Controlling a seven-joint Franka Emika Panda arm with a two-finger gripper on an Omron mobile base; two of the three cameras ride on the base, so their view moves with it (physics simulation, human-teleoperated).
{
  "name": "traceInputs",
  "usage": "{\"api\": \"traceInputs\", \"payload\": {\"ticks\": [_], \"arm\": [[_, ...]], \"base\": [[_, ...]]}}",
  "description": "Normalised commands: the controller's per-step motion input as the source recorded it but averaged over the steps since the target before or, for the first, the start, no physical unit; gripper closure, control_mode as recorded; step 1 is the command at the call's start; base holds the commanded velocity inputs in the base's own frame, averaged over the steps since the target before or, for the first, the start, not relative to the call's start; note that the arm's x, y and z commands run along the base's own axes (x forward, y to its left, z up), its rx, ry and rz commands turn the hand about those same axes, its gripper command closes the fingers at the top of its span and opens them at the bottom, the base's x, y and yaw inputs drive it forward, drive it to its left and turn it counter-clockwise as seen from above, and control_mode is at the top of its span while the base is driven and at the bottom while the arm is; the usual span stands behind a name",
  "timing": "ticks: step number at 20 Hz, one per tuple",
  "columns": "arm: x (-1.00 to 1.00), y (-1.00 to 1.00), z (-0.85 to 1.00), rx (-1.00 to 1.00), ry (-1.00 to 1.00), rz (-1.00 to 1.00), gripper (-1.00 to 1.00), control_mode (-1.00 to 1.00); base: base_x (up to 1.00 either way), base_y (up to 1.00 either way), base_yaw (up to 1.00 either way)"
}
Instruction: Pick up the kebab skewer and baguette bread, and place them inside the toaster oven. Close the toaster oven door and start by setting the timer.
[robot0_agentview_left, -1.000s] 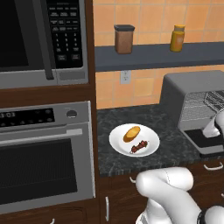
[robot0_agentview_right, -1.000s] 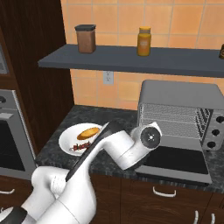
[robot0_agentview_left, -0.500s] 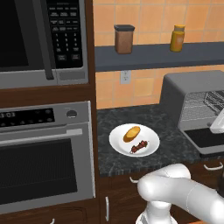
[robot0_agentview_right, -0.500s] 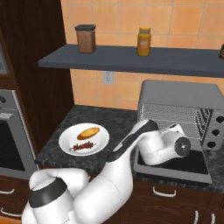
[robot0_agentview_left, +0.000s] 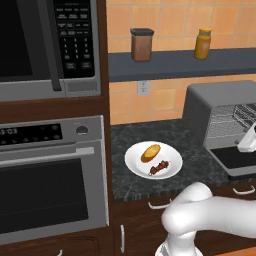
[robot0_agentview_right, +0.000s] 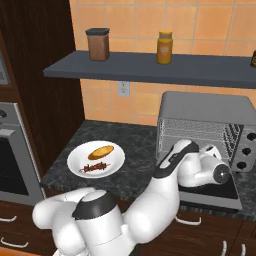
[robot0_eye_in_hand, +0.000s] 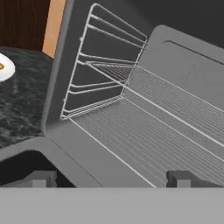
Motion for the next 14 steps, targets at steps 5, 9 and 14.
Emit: {"api": "traceInputs", "payload": {"ticks": [5, 9, 14], "arm": [[0.42, -0.26, -0.29, -0.05, -0.02, 0.00, -1.00, -1.00], [0.47, 0.00, -0.23, -0.05, 0.00, -0.05, -1.00, -1.00], [0.43, 0.00, -0.28, -0.02, 0.00, -0.06, -1.00, -1.00]], "base": [[0.00, 0.00, 0.00], [0.00, 0.00, 0.00], [0.00, 0.00, 0.00]]}}
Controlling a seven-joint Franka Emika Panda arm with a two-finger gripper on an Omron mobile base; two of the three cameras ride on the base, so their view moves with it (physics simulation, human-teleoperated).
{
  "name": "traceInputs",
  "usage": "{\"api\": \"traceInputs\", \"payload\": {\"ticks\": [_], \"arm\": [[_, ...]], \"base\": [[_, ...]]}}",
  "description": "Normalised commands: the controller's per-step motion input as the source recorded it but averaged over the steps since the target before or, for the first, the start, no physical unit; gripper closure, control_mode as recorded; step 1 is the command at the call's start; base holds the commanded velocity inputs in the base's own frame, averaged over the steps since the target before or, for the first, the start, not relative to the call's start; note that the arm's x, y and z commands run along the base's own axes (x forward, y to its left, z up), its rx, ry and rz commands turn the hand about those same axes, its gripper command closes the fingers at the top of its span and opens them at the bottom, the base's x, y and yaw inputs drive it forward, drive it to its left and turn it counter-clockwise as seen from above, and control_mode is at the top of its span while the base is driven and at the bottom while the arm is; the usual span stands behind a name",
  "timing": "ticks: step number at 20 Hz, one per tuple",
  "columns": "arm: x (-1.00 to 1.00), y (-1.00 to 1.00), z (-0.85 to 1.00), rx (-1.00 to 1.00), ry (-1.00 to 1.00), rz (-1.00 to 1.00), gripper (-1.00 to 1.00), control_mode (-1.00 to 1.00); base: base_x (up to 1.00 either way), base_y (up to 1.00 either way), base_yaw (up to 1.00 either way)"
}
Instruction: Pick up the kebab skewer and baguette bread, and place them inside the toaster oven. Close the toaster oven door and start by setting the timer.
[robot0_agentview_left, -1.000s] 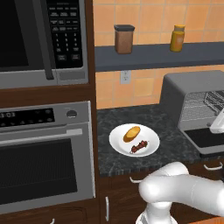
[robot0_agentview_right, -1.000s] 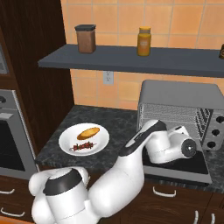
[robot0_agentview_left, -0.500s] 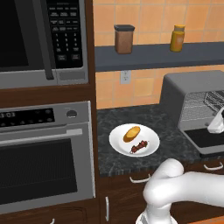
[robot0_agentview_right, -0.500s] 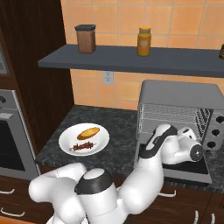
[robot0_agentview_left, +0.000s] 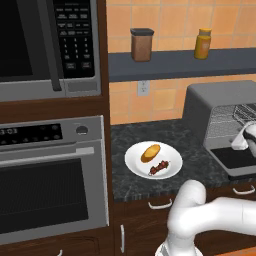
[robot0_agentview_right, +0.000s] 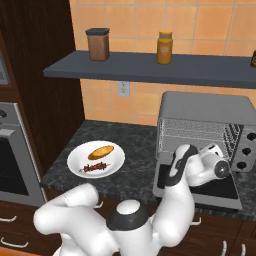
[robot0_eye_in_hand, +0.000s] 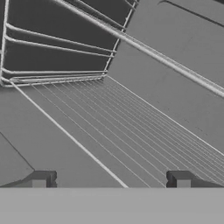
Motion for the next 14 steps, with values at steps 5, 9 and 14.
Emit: {"api": "traceInputs", "payload": {"ticks": [5, 9, 14], "arm": [[0.26, 0.01, -0.23, 0.00, 0.00, -0.05, -1.00, -1.00], [0.31, 0.11, -0.01, 0.00, 0.00, -0.03, -1.00, -1.00], [0.24, 0.07, -0.05, 0.00, 0.00, 0.00, -1.00, -1.00]], "base": [[0.00, 0.00, 0.00], [0.00, 0.00, 0.00], [0.00, 0.00, 0.00]]}}
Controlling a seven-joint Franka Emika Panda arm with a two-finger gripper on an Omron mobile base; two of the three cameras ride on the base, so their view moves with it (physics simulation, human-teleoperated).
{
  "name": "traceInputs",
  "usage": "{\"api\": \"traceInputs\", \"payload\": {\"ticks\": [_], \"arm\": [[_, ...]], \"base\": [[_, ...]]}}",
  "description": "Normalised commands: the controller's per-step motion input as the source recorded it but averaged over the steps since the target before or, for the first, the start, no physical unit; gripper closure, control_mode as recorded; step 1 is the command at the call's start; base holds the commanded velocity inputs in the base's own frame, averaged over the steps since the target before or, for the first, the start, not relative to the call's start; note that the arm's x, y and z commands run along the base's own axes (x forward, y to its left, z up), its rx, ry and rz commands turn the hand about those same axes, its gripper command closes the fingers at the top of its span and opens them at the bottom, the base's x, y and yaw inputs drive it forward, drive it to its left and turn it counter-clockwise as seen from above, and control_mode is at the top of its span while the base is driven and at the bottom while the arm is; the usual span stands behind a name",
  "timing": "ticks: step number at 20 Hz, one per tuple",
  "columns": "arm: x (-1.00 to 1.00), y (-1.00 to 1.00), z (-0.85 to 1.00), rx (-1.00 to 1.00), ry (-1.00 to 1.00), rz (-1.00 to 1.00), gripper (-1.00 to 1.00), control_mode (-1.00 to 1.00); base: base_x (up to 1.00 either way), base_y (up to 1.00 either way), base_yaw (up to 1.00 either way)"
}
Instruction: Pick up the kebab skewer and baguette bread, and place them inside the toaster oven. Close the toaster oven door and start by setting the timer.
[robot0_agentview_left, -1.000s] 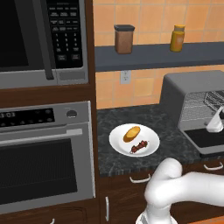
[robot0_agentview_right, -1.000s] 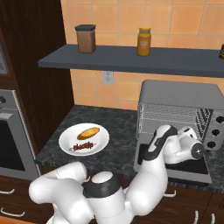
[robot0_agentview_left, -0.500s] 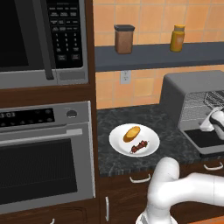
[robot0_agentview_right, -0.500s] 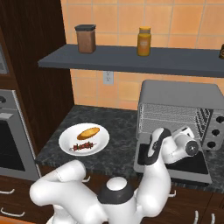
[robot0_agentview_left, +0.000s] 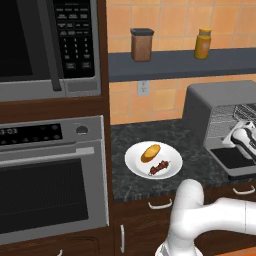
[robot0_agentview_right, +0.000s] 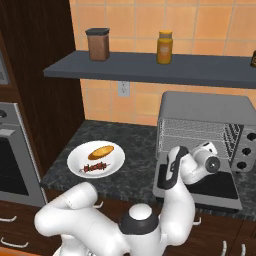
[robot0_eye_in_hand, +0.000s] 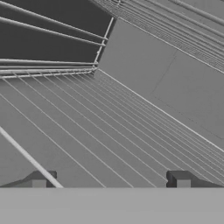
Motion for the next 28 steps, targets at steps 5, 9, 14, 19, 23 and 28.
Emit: {"api": "traceInputs", "payload": {"ticks": [5, 9, 14, 19, 23, 28], "arm": [[0.02, 0.09, -0.14, 0.00, -0.01, -0.01, -1.00, -1.00], [0.00, 0.07, -0.14, 0.00, 0.00, 0.00, -1.00, -1.00], [0.00, 0.31, -0.15, 0.01, 0.00, -0.04, -1.00, -1.00], [0.00, 0.31, -0.03, 0.08, 0.00, -0.09, -1.00, -1.00], [0.00, 0.10, -0.10, 0.11, 0.00, -0.09, -1.00, -1.00], [0.00, -0.16, -0.21, 0.04, 0.00, -0.01, -1.00, -1.00]], "base": [[0.00, 0.00, 0.00], [0.00, 0.00, 0.00], [0.00, 0.00, 0.00], [0.00, 0.00, 0.00], [0.00, 0.00, 0.00], [0.00, 0.00, 0.00]]}}
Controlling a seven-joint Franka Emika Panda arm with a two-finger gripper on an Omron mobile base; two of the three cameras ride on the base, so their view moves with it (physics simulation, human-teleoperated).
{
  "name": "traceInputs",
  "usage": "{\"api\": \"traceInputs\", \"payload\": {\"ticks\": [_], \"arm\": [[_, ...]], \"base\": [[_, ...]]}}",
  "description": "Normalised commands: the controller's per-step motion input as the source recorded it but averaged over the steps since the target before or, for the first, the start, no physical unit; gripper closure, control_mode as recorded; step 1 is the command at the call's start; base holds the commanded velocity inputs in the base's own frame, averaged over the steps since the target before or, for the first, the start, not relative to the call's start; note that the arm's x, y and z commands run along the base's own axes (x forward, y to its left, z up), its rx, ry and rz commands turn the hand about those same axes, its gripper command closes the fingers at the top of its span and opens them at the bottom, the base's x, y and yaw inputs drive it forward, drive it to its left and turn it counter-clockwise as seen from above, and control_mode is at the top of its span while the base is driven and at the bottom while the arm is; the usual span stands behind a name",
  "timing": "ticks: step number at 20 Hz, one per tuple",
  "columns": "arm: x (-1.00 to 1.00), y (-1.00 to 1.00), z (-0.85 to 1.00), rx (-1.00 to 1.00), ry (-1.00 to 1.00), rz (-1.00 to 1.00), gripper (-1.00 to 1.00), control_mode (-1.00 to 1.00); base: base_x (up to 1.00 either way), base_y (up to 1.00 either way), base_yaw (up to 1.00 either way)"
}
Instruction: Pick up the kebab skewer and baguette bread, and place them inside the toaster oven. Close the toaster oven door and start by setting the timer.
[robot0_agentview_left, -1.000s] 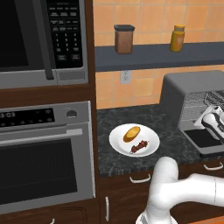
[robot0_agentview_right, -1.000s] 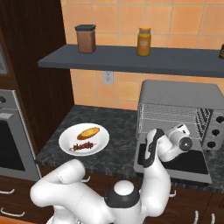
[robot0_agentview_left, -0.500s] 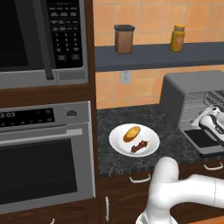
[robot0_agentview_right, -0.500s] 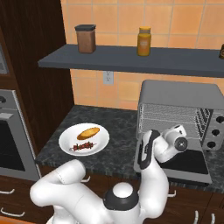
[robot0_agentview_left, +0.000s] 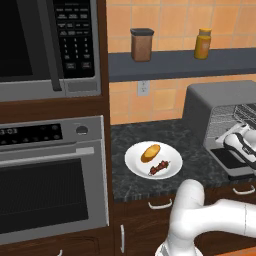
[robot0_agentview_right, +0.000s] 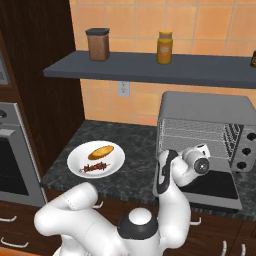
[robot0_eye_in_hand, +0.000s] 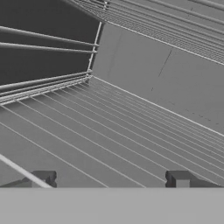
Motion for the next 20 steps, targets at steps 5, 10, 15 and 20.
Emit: {"api": "traceInputs", "payload": {"ticks": [5, 10, 15, 20], "arm": [[-0.01, 0.00, -0.40, 0.01, 0.00, 0.00, -1.00, -1.00], [0.02, 0.00, -0.47, 0.02, 0.00, 0.00, -1.00, -1.00], [0.20, 0.08, -0.56, 0.07, 0.00, -0.01, -1.00, -1.00], [0.11, 0.17, -0.59, 0.09, 0.00, -0.02, -1.00, -1.00]], "base": [[0.00, 0.00, 0.00], [0.00, 0.00, 0.00], [0.00, 0.00, 0.00], [0.00, 0.00, 0.00]]}}
